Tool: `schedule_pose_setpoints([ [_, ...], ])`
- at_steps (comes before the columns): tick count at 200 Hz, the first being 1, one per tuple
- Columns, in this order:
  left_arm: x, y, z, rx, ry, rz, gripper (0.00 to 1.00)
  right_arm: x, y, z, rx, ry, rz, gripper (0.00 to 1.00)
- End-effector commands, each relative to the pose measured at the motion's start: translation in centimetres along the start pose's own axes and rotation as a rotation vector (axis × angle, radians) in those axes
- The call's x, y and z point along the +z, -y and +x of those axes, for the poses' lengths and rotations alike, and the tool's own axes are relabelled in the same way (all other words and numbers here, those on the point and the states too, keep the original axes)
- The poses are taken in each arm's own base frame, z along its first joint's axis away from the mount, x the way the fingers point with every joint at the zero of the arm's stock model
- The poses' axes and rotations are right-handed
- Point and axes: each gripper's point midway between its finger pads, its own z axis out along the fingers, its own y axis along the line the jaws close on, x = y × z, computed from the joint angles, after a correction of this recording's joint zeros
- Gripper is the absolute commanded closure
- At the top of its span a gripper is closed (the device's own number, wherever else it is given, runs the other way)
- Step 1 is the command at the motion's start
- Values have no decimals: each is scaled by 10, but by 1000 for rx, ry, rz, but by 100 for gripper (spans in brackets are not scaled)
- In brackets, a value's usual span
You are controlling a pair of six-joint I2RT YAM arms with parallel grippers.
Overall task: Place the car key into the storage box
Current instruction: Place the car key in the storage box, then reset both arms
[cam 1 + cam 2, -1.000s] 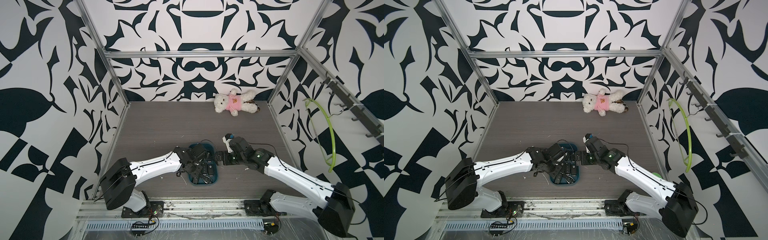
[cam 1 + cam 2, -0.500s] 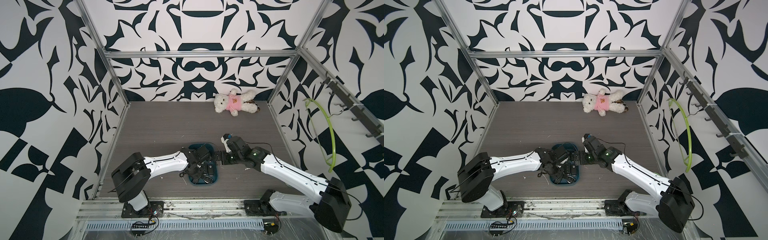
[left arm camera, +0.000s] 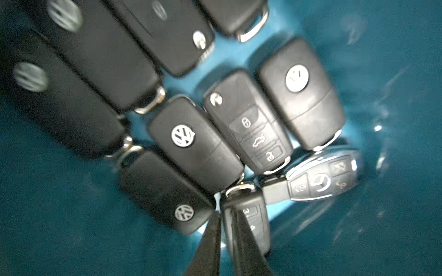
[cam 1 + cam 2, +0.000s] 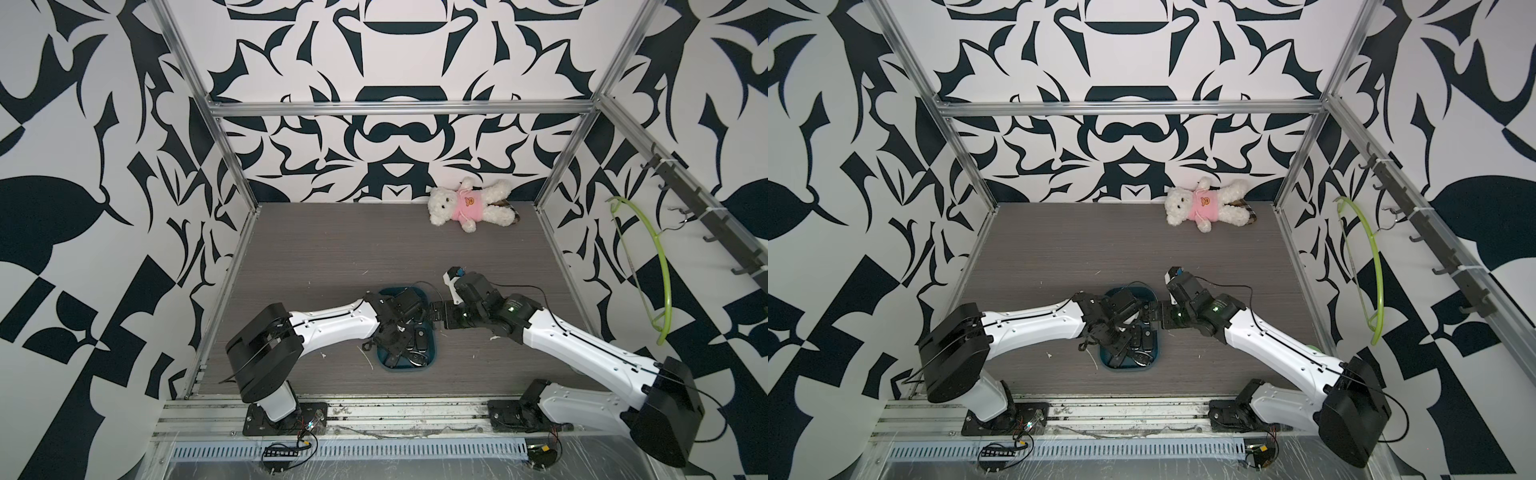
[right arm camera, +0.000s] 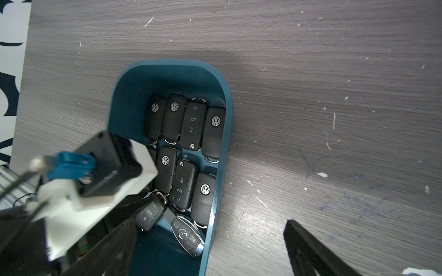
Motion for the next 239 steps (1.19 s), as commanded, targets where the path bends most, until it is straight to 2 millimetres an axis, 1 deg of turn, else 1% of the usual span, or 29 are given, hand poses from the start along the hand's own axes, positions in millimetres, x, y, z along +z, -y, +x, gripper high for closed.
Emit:
schedule_pose_setpoints([
  [1,-29,-8,-17,-42,71,3,83,-11,-12,-21,-30,65,-15,0],
  [23,-43,-18,-28,-81,113,8,80,-9,-12,-26,-36,71,-4,0],
  [42,-55,-31,-40,-128,162,9,73,-11,-10,-34,-43,99,22,1],
  [66,-76,-52,-59,-207,246,2,59,-17,-3,-49,-44,162,80,1],
  [79,-89,-68,-68,-263,301,-9,46,-20,0,-59,-53,207,106,1],
  [95,-106,-94,-77,-347,382,-52,19,-22,2,-71,-76,274,123,1],
  [98,-109,-99,-78,-363,396,-62,16,-24,5,-77,-80,309,142,1],
  [103,-115,-109,-79,-390,423,-83,6,-25,6,-81,-82,339,150,1],
  [107,-119,-116,-80,-410,443,-105,0,-25,8,-83,-82,359,156,1],
  [126,-139,-153,-78,-485,538,-227,1,-26,20,-93,-80,452,206,1],
  [137,-150,-176,-71,-542,583,-306,1,-26,26,-97,-102,486,237,1],
  [145,-151,-193,-66,-579,596,-360,1,-28,30,-100,-112,497,259,1],
  [148,-163,-197,-64,-590,638,-371,1,-29,32,-102,-114,501,267,1],
  [155,-168,-210,-57,-618,664,-422,1,-32,38,-106,-113,511,290,1],
  [170,-174,-238,-41,-663,708,-550,1,-42,58,-115,-117,554,386,1],
  [183,-177,-259,-27,-668,724,-663,1,-53,82,-120,-102,596,495,1],
  [195,-175,-280,-9,-690,711,-770,1,-60,106,-123,-72,615,579,0],
  [208,-166,-303,12,-746,668,-828,1,-66,132,-124,-40,626,664,0],
  [220,-154,-323,33,-825,624,-831,1,-70,152,-124,-18,638,734,0],
  [239,-135,-350,59,-924,601,-832,1,-72,182,-118,4,666,848,0],
])
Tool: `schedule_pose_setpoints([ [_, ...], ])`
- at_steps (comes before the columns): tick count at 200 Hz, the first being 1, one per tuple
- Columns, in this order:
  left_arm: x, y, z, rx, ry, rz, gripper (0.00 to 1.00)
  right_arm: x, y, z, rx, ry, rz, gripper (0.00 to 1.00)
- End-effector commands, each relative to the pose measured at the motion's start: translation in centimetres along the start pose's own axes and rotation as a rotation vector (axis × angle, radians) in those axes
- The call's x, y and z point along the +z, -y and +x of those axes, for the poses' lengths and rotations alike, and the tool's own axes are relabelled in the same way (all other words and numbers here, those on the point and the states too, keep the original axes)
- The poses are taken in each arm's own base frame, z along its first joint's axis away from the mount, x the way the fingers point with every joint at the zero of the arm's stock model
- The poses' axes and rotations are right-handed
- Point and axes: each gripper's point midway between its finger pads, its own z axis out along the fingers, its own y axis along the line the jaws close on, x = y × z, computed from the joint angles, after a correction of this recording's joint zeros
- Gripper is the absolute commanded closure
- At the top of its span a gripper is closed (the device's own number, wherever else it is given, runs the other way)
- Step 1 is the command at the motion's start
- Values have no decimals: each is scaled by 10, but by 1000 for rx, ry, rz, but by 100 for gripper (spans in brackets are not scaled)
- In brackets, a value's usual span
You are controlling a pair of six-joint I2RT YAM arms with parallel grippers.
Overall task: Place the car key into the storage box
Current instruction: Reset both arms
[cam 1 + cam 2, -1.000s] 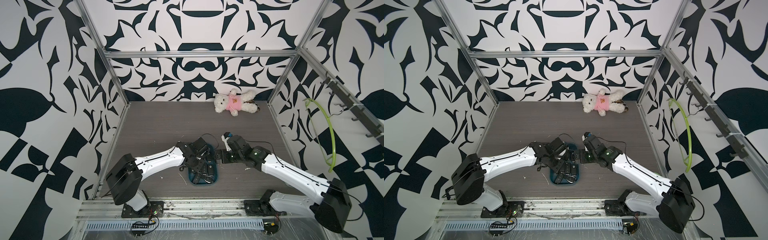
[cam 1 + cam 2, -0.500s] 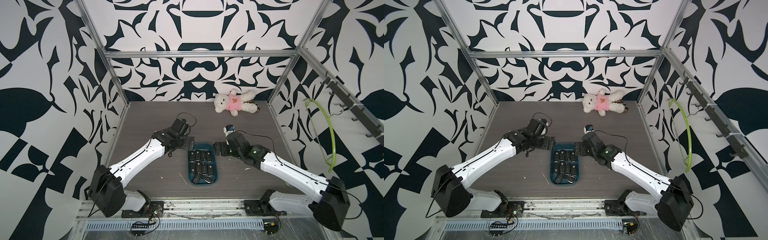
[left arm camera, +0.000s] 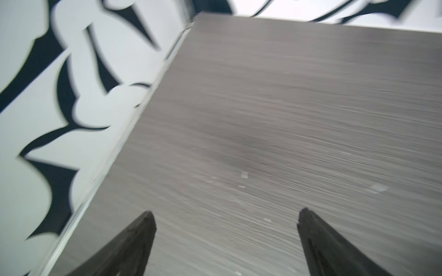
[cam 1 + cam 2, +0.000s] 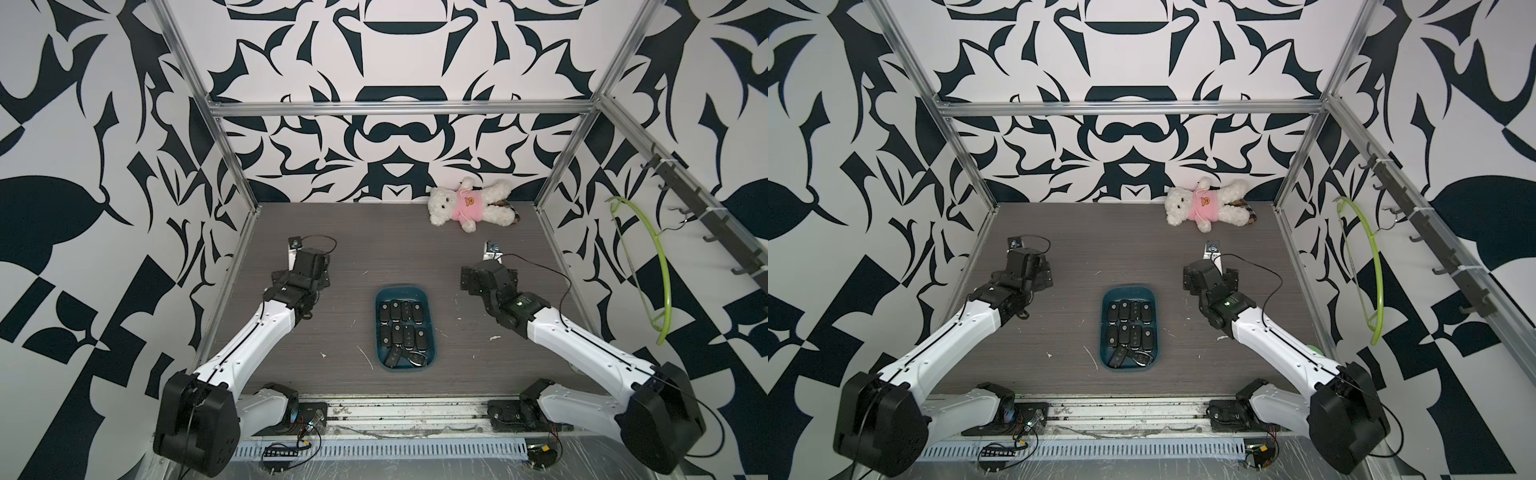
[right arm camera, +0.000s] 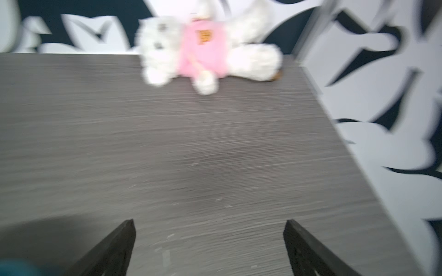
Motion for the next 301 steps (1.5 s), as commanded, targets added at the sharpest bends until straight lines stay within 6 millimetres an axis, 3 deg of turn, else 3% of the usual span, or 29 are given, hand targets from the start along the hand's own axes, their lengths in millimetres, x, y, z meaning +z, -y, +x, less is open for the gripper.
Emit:
schedule_pose_setpoints([
  [1,28,-34,4,-87,14,-85,1,10,38,-7,-5,90,187,0],
  [26,55,-55,19,-137,-2,-150,1,27,68,10,17,79,303,0],
  [43,65,-58,15,-141,19,-161,1,34,76,4,28,107,327,0],
  [77,86,-44,8,-117,89,-124,1,63,86,22,-12,95,367,0],
  [103,90,-25,1,-139,204,-3,1,75,94,26,-17,125,413,0],
  [117,93,-15,2,-116,223,52,1,79,89,21,10,169,347,0],
  [135,94,-7,2,-91,215,93,1,87,84,31,20,173,268,0],
  [172,82,16,9,-38,306,256,1,85,73,36,9,200,158,1],
  [207,83,19,15,-35,326,272,1,100,61,45,-14,195,41,2],
  [301,82,20,16,-29,323,271,1,102,63,47,9,156,19,0],
])
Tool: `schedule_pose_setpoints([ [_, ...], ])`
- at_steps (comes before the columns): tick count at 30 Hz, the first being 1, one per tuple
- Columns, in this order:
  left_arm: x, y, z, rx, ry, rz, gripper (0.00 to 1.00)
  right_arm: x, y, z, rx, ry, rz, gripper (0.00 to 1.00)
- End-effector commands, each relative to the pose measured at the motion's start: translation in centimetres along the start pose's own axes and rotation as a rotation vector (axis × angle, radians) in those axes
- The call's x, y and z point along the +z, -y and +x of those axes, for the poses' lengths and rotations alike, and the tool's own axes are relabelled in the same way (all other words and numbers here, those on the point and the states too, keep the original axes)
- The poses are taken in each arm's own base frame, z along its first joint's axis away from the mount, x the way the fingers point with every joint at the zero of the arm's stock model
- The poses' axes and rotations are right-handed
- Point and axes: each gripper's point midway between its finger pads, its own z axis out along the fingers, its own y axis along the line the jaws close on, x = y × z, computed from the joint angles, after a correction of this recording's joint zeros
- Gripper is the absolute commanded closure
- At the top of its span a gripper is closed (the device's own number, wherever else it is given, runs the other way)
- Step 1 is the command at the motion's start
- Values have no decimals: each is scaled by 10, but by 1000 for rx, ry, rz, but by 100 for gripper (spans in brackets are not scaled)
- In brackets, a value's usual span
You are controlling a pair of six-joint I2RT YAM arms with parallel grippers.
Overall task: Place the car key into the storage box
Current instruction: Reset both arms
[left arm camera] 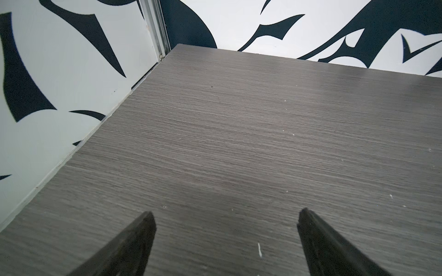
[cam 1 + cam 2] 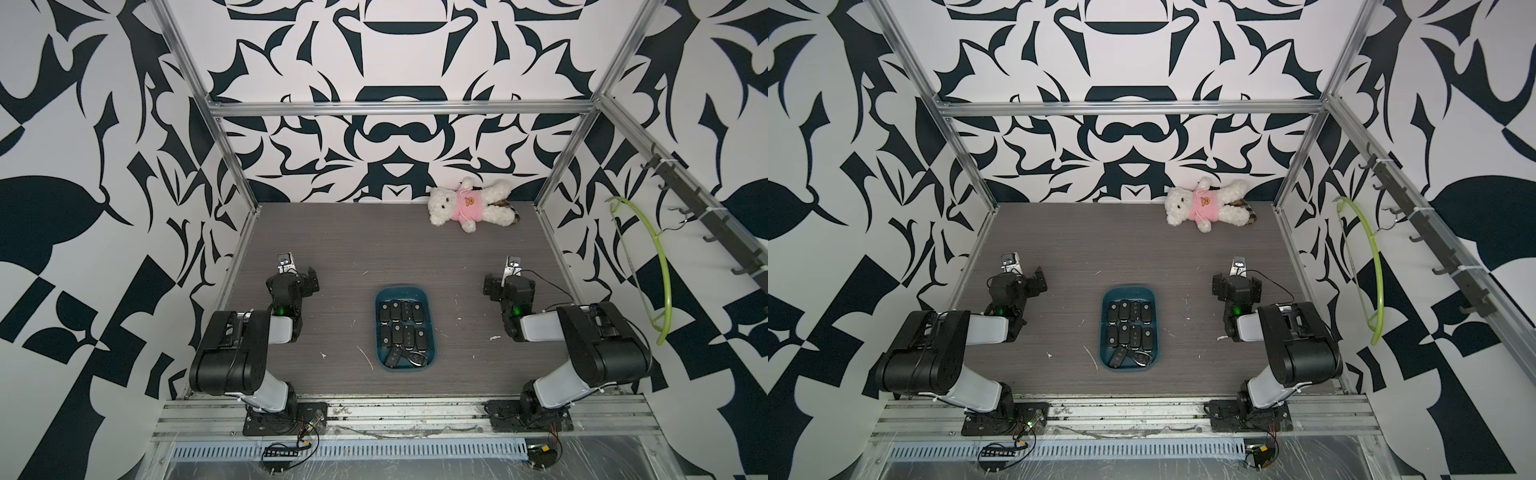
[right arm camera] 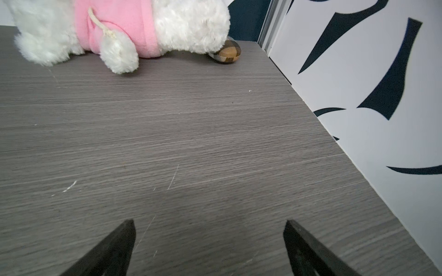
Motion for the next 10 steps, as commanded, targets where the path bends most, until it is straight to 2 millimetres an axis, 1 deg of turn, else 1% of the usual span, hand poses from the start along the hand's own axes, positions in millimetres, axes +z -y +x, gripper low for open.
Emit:
schedule_pose_setpoints([
  [1,-1,2,-3,7,19,15,1,-1,-2,-17,19,56,-12,0],
  [10,-1,3,-4,7,20,15,1,-1,-2,-17,19,57,-13,0],
])
